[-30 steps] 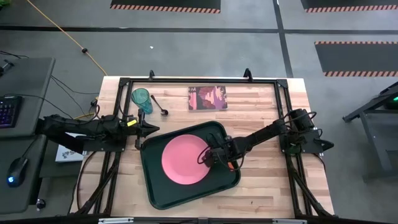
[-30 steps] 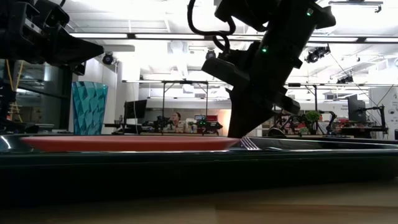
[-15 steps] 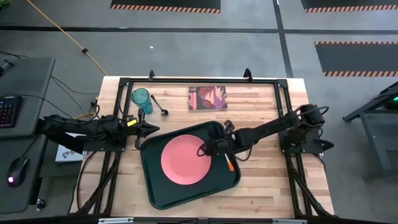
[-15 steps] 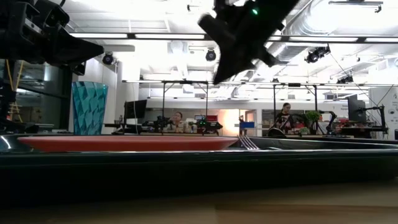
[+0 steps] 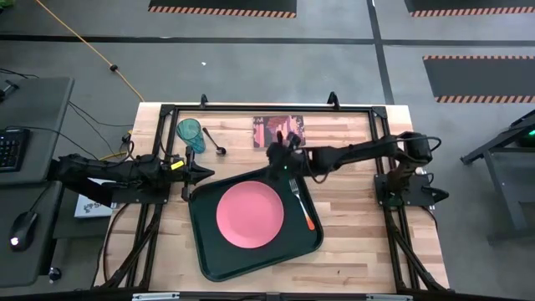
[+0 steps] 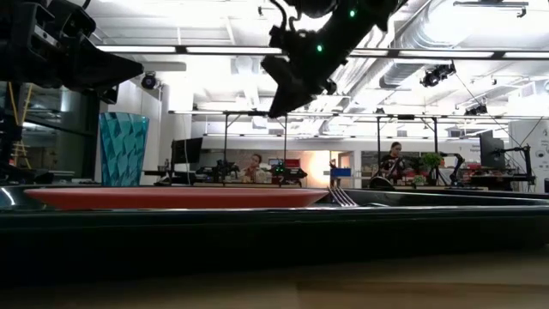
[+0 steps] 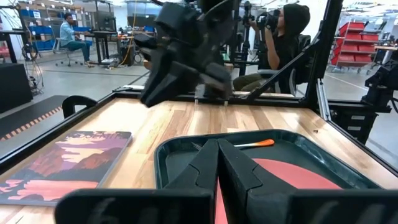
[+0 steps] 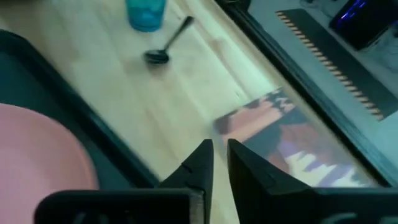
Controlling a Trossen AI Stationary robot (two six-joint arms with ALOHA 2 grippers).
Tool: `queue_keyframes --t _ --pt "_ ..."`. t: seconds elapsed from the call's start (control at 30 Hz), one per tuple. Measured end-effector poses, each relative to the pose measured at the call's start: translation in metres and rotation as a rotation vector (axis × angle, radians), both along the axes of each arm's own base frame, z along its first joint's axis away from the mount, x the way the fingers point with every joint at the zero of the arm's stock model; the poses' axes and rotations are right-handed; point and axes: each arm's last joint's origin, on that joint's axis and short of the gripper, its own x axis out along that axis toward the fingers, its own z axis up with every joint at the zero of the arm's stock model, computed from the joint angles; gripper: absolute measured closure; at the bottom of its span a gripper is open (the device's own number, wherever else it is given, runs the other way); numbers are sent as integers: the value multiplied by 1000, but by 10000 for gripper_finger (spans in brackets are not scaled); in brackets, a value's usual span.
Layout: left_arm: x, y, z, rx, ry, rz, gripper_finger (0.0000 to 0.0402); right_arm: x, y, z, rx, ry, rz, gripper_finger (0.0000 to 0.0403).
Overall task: Pick and place plate/cup/fork/spoon on tray
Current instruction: Put the blue glass on the black serving tray to the top left of the pink plate
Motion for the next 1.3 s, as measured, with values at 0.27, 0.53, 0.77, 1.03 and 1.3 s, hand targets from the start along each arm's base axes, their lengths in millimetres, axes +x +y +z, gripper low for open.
queue_keyframes --t 0.27,0.53,0.77,1.03,1.3 --pt "0 0 0 0 -3 0 402 -28 -28 -25 9 34 53 336" --pt "0 0 8 -7 -83 5 402 -101 -34 -18 41 -335 122 336" --pt "-3 3 30 -22 -259 94 398 -128 -32 -18 40 -525 171 336" --pt "-2 23 90 10 97 626 296 -124 -33 -29 104 -522 140 336" --pt "11 47 121 -172 559 845 190 -118 -34 -42 114 -481 136 336"
